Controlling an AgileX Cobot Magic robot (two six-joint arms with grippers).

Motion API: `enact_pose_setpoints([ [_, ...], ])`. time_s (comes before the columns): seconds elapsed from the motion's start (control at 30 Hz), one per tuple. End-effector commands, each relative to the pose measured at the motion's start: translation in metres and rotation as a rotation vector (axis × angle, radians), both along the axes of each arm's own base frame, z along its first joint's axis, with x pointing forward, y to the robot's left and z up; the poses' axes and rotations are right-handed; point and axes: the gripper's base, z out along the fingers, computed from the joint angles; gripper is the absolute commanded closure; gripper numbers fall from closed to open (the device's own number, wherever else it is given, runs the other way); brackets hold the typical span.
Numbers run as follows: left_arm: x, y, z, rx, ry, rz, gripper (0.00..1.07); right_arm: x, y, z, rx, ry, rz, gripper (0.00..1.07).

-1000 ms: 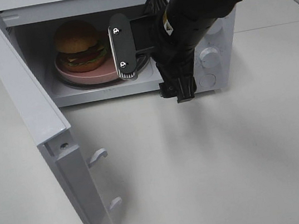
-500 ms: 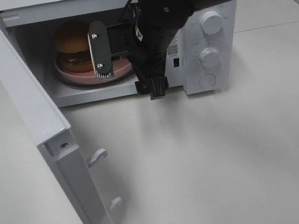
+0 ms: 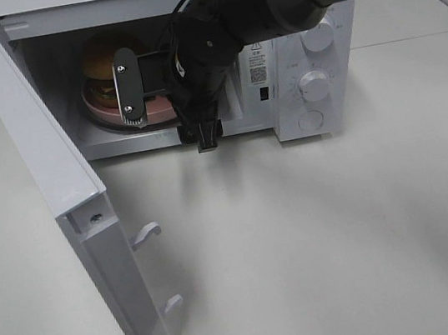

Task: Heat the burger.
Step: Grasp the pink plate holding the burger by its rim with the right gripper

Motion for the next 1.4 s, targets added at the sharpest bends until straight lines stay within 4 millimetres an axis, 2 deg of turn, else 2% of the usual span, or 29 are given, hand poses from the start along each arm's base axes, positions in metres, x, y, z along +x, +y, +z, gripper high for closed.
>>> enact_pose_setpoints([
  [0.03, -0.002, 0.0, 0.001, -0.007, -0.028, 0.0, 0.06, 0.008, 0.009, -0.008, 0.029, -0.001, -0.018, 0.24],
  [0.13, -0.002, 0.0, 0.001, -0.007, -0.028, 0.0, 0.06, 0.01, 0.01, -0.01, 0.032, 0.001, -0.022, 0.24],
  [0.27, -0.002, 0.0, 0.001, -0.003, -0.028, 0.003, 0.06, 0.021, 0.019, -0.026, 0.047, -0.001, -0.03, 0.25],
  [0.47, -0.002, 0.0, 0.001, -0.003, -0.028, 0.003, 0.06, 0.03, 0.029, -0.038, 0.096, 0.013, -0.049, 0.26],
  [0.63, -0.002, 0.0, 0.001, -0.003, -0.028, 0.003, 0.06, 0.033, 0.033, -0.045, 0.112, 0.016, -0.049, 0.28],
  [0.73, -0.002, 0.0, 0.001, -0.002, -0.028, 0.004, 0.06, 0.033, 0.034, -0.051, 0.123, 0.027, -0.054, 0.32],
  [0.83, -0.002, 0.0, 0.001, -0.001, -0.028, 0.005, 0.06, 0.034, 0.034, -0.053, 0.123, 0.029, -0.053, 0.38],
  [0.9, -0.002, 0.0, 0.001, 0.0, -0.028, 0.005, 0.06, 0.034, 0.034, -0.054, 0.123, 0.028, -0.052, 0.46],
  [0.93, -0.002, 0.0, 0.001, 0.0, -0.028, 0.005, 0.06, 0.034, 0.034, -0.054, 0.123, 0.028, -0.052, 0.46],
  [0.97, -0.002, 0.0, 0.001, 0.0, -0.028, 0.005, 0.06, 0.034, 0.034, -0.054, 0.123, 0.028, -0.052, 0.52],
  [1.0, -0.002, 0.0, 0.001, 0.0, -0.028, 0.005, 0.06, 0.034, 0.034, -0.054, 0.123, 0.028, -0.052, 0.52],
  [1.03, -0.002, 0.0, 0.001, 0.0, -0.028, 0.005, 0.06, 0.034, 0.034, -0.054, 0.123, 0.028, -0.052, 0.56],
  [1.07, -0.002, 0.0, 0.001, 0.0, -0.028, 0.005, 0.06, 0.034, 0.034, -0.054, 0.124, 0.029, -0.052, 0.64],
  [1.1, -0.002, 0.0, 0.001, 0.0, -0.028, 0.005, 0.06, 0.034, 0.034, -0.054, 0.124, 0.029, -0.052, 0.64],
  [1.17, -0.002, 0.0, 0.001, 0.0, -0.028, 0.005, 0.06, 0.033, 0.035, -0.054, 0.137, 0.04, -0.062, 0.77],
  [1.2, -0.002, 0.0, 0.001, 0.0, -0.028, 0.005, 0.06, 0.033, 0.035, -0.054, 0.137, 0.04, -0.062, 0.77],
  [1.27, -0.002, 0.0, 0.001, 0.0, -0.028, 0.005, 0.06, 0.032, 0.035, -0.054, 0.157, 0.06, -0.079, 0.88],
  [1.3, -0.002, 0.0, 0.001, 0.0, -0.028, 0.005, 0.06, 0.032, 0.035, -0.054, 0.157, 0.06, -0.079, 0.88],
  [1.33, -0.002, 0.0, 0.001, 0.0, -0.028, 0.005, 0.06, 0.031, 0.034, -0.052, 0.159, 0.073, -0.09, 0.93],
  [1.4, -0.002, 0.0, 0.001, 0.0, -0.028, 0.005, 0.06, 0.031, 0.034, -0.049, 0.156, 0.077, -0.096, 0.96],
])
